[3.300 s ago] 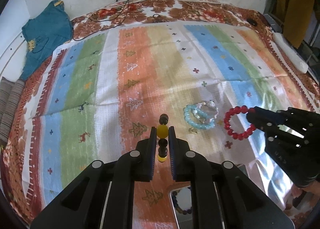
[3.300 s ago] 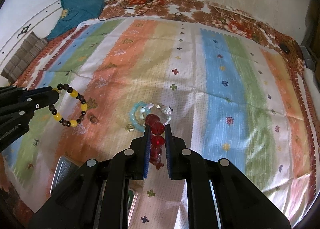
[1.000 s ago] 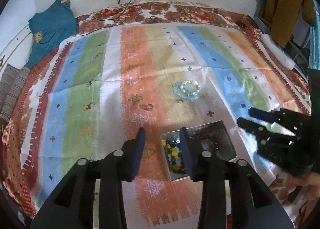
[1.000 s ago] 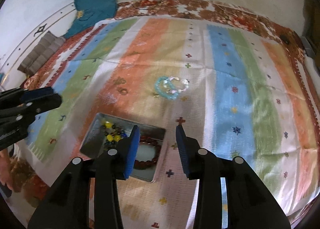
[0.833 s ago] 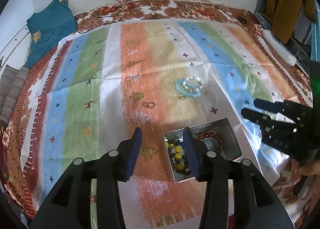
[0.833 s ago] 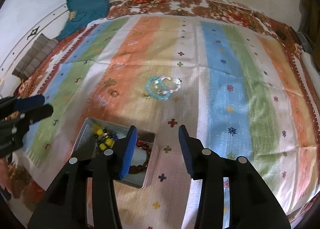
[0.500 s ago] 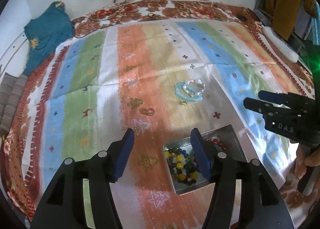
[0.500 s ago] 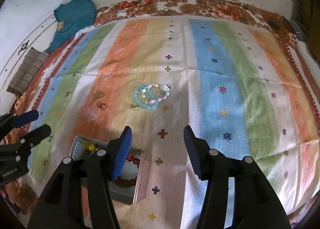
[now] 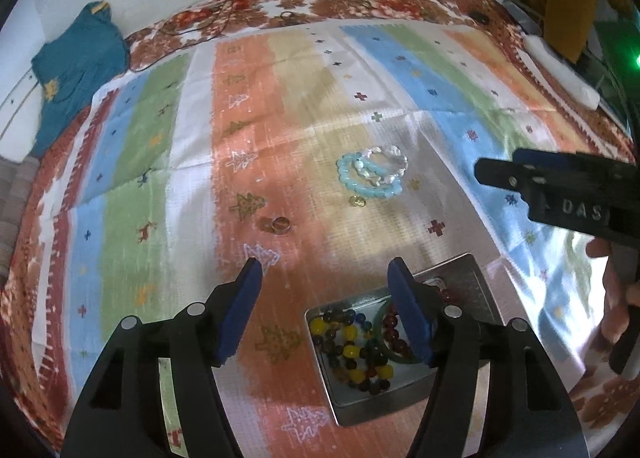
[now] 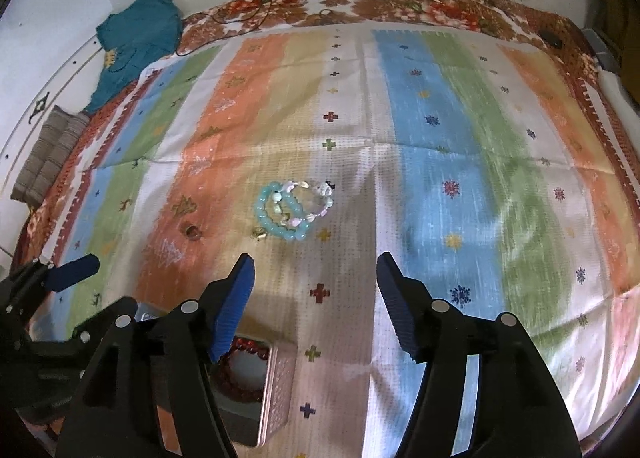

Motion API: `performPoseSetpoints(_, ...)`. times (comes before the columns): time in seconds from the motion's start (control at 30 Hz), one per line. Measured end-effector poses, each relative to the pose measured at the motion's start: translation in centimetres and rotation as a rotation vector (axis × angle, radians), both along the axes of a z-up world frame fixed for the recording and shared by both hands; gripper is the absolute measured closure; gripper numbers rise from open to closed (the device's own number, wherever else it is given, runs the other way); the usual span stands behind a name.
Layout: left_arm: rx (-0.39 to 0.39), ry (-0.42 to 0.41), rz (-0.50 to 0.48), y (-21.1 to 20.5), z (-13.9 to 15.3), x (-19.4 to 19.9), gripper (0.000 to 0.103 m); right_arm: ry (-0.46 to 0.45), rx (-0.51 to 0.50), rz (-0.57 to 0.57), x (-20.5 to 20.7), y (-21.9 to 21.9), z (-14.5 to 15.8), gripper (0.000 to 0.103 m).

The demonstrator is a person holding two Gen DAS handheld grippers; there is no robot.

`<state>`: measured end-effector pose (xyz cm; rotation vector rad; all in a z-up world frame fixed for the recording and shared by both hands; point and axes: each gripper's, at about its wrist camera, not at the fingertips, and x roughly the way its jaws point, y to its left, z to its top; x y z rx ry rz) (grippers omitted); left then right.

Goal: Organize jewelry
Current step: 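Move the left tool to the small gold ring while the right moves to the white shell bracelet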

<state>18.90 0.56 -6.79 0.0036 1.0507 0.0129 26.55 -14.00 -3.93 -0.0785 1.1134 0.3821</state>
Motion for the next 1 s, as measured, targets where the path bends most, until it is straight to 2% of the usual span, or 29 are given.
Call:
performPoseSetpoints(0.2, 0.022, 0.012, -0.037, -0.6, -1.2, 1.5, 0.038, 0.010, -0.016, -0.009, 1.5, 0.4, -0.9, 0.040)
performPoseSetpoints(0.27, 0.034, 0.027, -0.039, -0.7, -1.8, 1.9, 0.038, -0.015, -0.043, -0.007, 1.8, 0.7, -0.8, 0.040)
performPoseSetpoints(0.4, 0.024, 0.044, -0.031, -0.3, -2.4, 2.8, 0.038, -0.002, -0.060, 0.002, 2.7, 1.2, -1.6, 0.040)
performPoseSetpoints(0.7, 0.028, 0.071, -0.053, -0.3, -4.1, 4.4, 0.038, 0.062, -0.013, -0.007, 4.8, 1.5, -3.7, 0.040)
performPoseSetpoints(1.0, 0.003, 0.090, -0.060, -0.3, -5.0, 6.1, 0.038, 0.066, -0.037, 0.004, 6.1, 2.6, -4.8, 0.040)
